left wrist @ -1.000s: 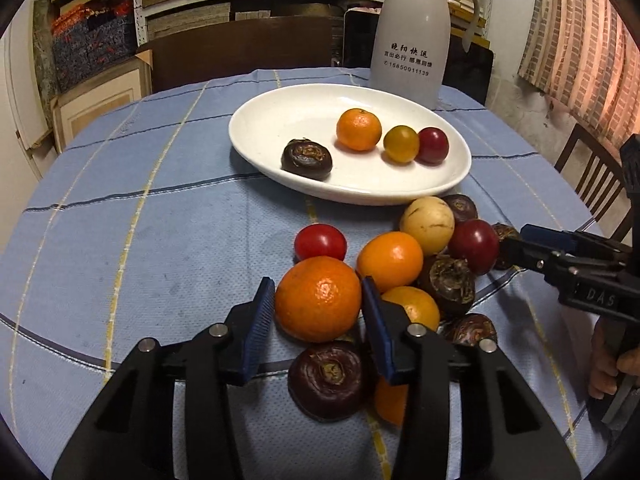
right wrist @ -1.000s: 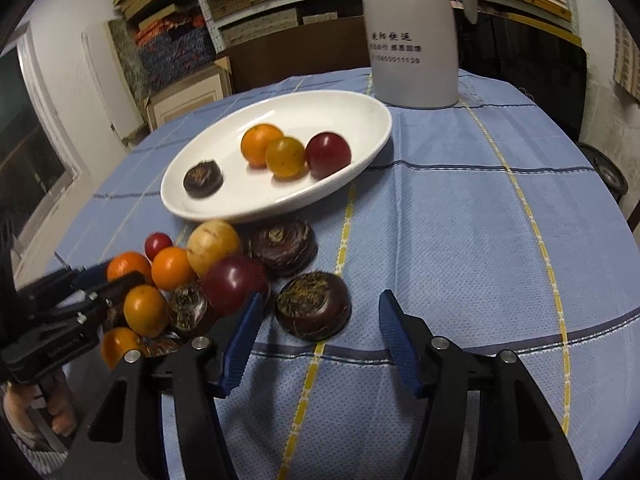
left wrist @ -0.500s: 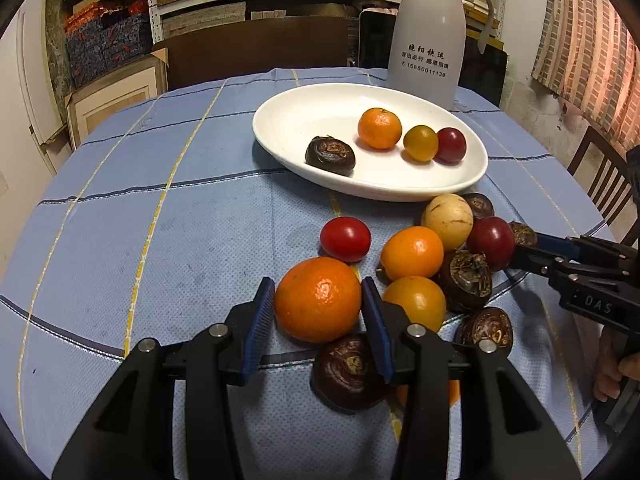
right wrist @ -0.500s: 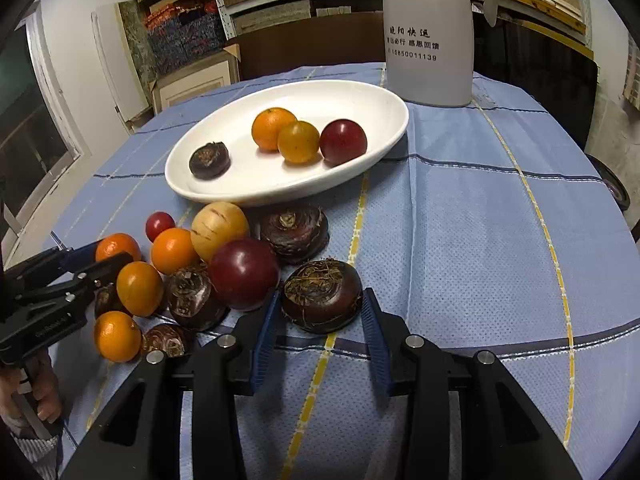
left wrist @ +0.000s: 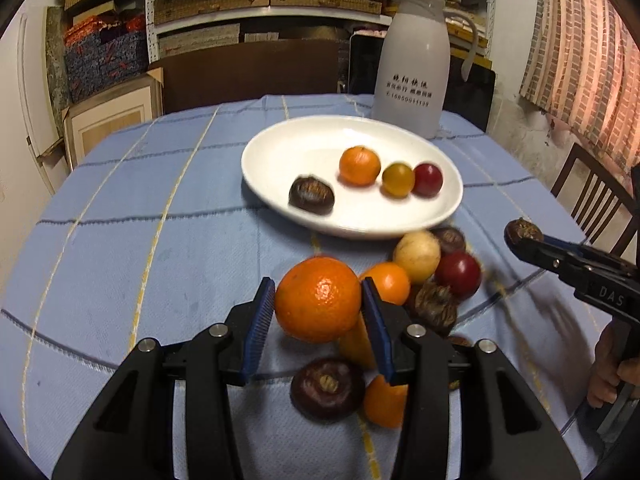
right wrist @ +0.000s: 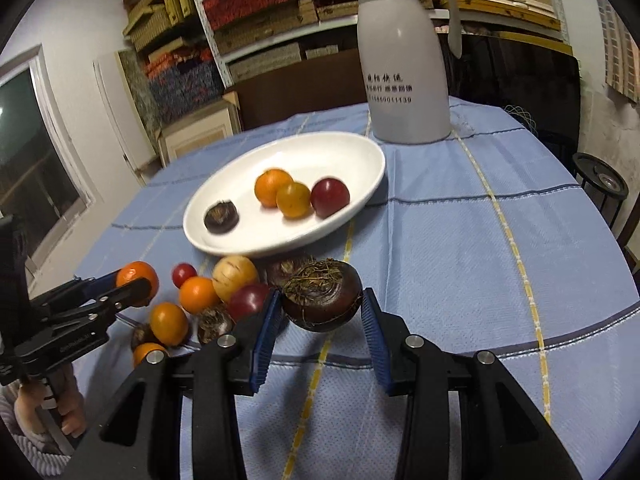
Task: Organize fruits
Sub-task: 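Carry the mandarin and water chestnut onto the plate while both tools open to release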
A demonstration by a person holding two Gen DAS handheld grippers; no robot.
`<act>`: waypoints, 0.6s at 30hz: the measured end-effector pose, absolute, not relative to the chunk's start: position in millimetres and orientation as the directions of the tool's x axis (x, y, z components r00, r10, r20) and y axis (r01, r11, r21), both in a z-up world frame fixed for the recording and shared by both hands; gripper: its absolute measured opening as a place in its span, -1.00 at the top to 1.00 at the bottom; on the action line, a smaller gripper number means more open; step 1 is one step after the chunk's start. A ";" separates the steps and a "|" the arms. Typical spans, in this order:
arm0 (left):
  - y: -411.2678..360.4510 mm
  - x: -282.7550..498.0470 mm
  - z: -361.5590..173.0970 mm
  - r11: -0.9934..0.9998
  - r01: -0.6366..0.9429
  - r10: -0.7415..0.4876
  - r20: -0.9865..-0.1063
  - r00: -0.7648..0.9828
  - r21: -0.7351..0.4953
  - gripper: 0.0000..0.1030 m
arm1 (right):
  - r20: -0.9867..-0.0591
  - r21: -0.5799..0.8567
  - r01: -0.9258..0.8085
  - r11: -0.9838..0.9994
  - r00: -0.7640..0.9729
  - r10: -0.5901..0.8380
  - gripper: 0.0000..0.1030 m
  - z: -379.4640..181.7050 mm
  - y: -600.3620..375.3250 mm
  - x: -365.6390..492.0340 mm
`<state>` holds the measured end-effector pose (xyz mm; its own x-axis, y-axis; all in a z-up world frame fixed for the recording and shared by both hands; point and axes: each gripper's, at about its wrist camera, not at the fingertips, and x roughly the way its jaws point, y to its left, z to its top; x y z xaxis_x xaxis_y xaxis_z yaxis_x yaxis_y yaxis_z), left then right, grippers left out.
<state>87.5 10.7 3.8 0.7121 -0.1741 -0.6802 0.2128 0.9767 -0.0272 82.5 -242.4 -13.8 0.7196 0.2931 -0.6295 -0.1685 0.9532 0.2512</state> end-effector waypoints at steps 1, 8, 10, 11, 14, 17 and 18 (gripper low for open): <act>10.0 90.7 7.8 0.976 0.215 -0.179 -0.679 0.712 -0.032 0.16 | -0.622 0.261 -0.171 0.950 0.723 0.301 0.19 -8.1 -243.6 85.0; 3.0 150.3 42.1 0.982 0.187 -0.155 -0.665 0.730 -0.024 0.16 | -0.614 0.227 -0.216 0.950 0.725 0.312 0.19 25.3 -227.1 120.9; 2.1 170.3 43.4 0.984 0.177 -0.155 -0.672 0.725 -0.036 0.16 | -0.616 0.209 -0.233 0.950 0.723 0.313 0.19 29.1 -216.7 133.9; 0.9 184.6 41.6 0.984 0.171 -0.153 -0.678 0.719 -0.041 0.16 | -0.619 0.201 -0.242 0.949 0.720 0.314 0.19 28.9 -211.9 140.4; -3.1 216.1 31.0 0.986 0.160 -0.143 -0.697 0.703 -0.042 0.16 | -0.641 0.184 -0.262 0.947 0.698 0.318 0.19 19.9 -194.5 162.7; -6.2 241.1 17.6 0.986 0.161 -0.144 -0.717 0.682 -0.045 0.16 | -0.668 0.177 -0.274 0.945 0.672 0.320 0.19 7.3 -182.5 180.3; -8.1 249.2 11.8 0.987 0.159 -0.134 -0.725 0.675 -0.034 0.16 | -0.675 0.175 -0.276 0.945 0.665 0.320 0.19 2.9 -179.0 185.1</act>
<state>249.2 -8.1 11.8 0.6751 -0.1343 -0.7254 0.1595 0.9866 -0.0342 185.1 -179.0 2.9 0.6646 0.3197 -0.6754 -0.2763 0.9449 0.1754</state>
